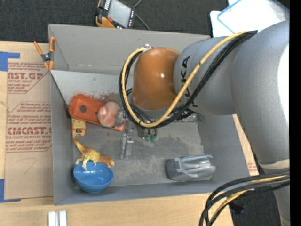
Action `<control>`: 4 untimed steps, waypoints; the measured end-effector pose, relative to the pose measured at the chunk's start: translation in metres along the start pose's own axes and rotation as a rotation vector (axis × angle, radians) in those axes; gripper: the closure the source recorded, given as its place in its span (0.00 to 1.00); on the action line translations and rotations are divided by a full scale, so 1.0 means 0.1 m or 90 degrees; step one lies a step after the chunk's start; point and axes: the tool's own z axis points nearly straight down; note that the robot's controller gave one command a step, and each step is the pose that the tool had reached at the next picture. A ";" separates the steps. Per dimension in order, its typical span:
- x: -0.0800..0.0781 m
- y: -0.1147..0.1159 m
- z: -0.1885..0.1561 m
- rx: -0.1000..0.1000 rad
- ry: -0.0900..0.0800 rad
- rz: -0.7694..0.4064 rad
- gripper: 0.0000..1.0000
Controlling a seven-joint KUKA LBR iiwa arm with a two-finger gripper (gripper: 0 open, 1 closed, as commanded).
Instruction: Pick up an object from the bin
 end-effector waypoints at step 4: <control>0.30 0.93 0.73 -0.001 -0.004 0.139 0.00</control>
Offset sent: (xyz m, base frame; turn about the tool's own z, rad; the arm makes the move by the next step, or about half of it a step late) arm -0.0138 0.0750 -0.0054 0.0520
